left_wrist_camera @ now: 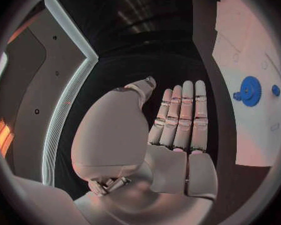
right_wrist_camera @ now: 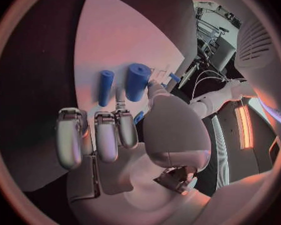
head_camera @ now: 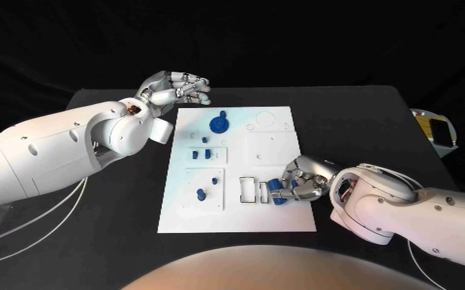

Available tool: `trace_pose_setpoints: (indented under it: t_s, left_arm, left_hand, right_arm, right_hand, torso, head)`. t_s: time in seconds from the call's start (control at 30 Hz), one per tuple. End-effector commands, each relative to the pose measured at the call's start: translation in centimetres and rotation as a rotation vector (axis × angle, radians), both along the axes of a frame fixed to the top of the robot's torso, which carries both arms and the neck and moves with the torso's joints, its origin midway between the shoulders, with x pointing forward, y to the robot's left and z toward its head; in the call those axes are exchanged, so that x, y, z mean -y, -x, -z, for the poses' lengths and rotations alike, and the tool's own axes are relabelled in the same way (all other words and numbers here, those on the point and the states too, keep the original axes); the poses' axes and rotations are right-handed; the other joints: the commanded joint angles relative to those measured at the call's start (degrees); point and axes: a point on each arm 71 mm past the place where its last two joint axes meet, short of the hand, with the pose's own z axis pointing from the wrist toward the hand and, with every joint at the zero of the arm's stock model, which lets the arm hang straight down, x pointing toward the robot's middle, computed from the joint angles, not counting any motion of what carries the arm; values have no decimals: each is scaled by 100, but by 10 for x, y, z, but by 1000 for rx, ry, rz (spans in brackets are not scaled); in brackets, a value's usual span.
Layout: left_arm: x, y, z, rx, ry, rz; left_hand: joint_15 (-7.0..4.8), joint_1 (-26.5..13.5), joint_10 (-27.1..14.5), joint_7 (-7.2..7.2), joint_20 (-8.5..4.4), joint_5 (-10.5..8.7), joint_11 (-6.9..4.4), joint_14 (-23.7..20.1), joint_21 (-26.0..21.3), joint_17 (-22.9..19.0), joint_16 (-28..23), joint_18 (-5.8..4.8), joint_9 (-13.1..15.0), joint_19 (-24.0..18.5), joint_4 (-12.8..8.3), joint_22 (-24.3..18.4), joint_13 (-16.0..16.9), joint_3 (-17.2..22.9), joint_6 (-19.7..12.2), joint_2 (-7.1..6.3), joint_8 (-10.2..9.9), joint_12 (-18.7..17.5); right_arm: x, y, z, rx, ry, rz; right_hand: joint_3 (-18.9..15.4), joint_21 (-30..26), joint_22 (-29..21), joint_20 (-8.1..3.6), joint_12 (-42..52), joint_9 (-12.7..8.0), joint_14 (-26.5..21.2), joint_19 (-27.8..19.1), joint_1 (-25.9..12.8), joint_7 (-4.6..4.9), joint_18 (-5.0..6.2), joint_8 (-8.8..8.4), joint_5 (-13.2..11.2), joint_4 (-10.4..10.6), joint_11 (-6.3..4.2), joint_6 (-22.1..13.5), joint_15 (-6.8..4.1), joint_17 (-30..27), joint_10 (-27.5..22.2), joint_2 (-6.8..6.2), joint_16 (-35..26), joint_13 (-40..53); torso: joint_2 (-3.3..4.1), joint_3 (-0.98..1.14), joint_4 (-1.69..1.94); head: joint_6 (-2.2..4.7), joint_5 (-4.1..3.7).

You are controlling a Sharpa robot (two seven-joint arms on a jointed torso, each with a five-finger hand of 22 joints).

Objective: Assemble the parts on the task board

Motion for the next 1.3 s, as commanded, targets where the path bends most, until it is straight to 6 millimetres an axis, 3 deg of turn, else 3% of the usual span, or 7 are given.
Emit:
trace_pose_setpoints:
  t_s: [0.03, 0.37, 0.5, 0.57, 0.67, 0.8, 1.3]
  left_arm:
    - [2, 1, -1, 1, 17, 22]
    - [2, 2, -1, -9, 22, 30]
    - [3, 2, -1, -12, 24, 33]
    - [3, 2, -1, -13, 24, 33]
    - [3, 2, -1, -14, 24, 32]
    - [3, 2, -1, -16, 23, 32]
    - [3, 2, 0, -22, 20, 31]
  left_hand:
    - [2, -21, -9, -10, 19, -12, -19, -27, -26, 6, -25, 17, 7, 37, 2, -10, 5, -32, 8, 12, 32, 35]
    - [25, -34, -48, 38, 29, -11, 13, -55, -75, 21, -34, 16, -1, 42, 40, -41, 3, -94, -19, 14, 16, 32]
    - [25, -34, -48, 38, 29, -11, 13, -55, -76, 21, -34, 16, -1, 42, 40, -41, 3, -94, -19, 15, 16, 32]
    - [26, -34, -50, 39, 30, -11, 15, -55, -78, 22, -33, 16, -1, 43, 43, -43, 3, -96, -19, 18, 16, 32]
    - [27, -33, -51, 40, 30, -11, 16, -55, -80, 23, -33, 16, -1, 44, 44, -44, 3, -97, -19, 20, 15, 32]
    - [27, -33, -51, 40, 30, -11, 16, -55, -80, 23, -33, 16, -1, 44, 44, -44, 3, -97, -19, 20, 15, 32]
    - [30, -10, -61, 43, 33, -8, 19, -59, -93, 29, -33, 17, -4, 49, 46, -53, 4, -97, -25, 41, 12, 34]
  right_arm:
    - [-1, 2, 6, 7, 93, -44]
    - [-6, 5, 9, 17, 123, -75]
    - [-6, 5, 8, 29, 106, -59]
    - [-6, 5, 7, 31, 90, -44]
    - [-5, 5, 5, 36, 50, -16]
    - [-6, 3, -3, 50, -41, 18]
    - [-23, -7, -26, 74, -172, 17]
  right_hand:
    - [-134, -36, 1265, -24, -51, -7, 453, 324, 104, -15, -101, 25, -32, -7, -41, -12, -24, 738, -20, 84, 31, 365]
    - [-321, -48, 1268, -30, -72, 37, 455, 322, 463, -28, -100, 91, 86, -28, -51, -6, -31, 750, -19, 203, 34, 382]
    - [-232, -36, 1277, -42, -72, 47, 458, 330, 759, -49, -103, 123, -28, -61, -71, 42, -48, 767, -4, 402, 39, 406]
    - [-156, -10, 1287, -51, -61, 41, 464, 341, 873, -61, -109, 127, 48, -60, -84, 76, -58, 792, 16, 481, 47, 430]
    - [-133, 25, 1302, -63, -47, 21, 469, 357, 859, -76, -117, 123, 346, -11, -97, 134, -69, 817, 40, 466, 55, 467]
    - [-68, 74, 1319, -74, -38, 6, 473, 377, 874, -99, -128, 119, 472, -16, -116, 178, -84, 838, 56, 515, 62, 490]
    - [-33, 194, 1360, -91, -14, -24, 481, 424, 649, -118, -155, 109, 340, 3, -133, 262, -99, 880, 100, 625, 75, 544]
  torso:
    - [0, -1, 0]
    - [-2, 0, -7]
    - [-5, 2, -3]
    - [-5, 2, -6]
    - [-6, 1, -9]
    - [-7, 0, -2]
    - [3, -6, 10]
  head:
    - [-9, -4]
    - [3, 1]
    - [10, -7]
    - [11, -12]
    - [12, -17]
    - [17, -15]
    - [27, -22]
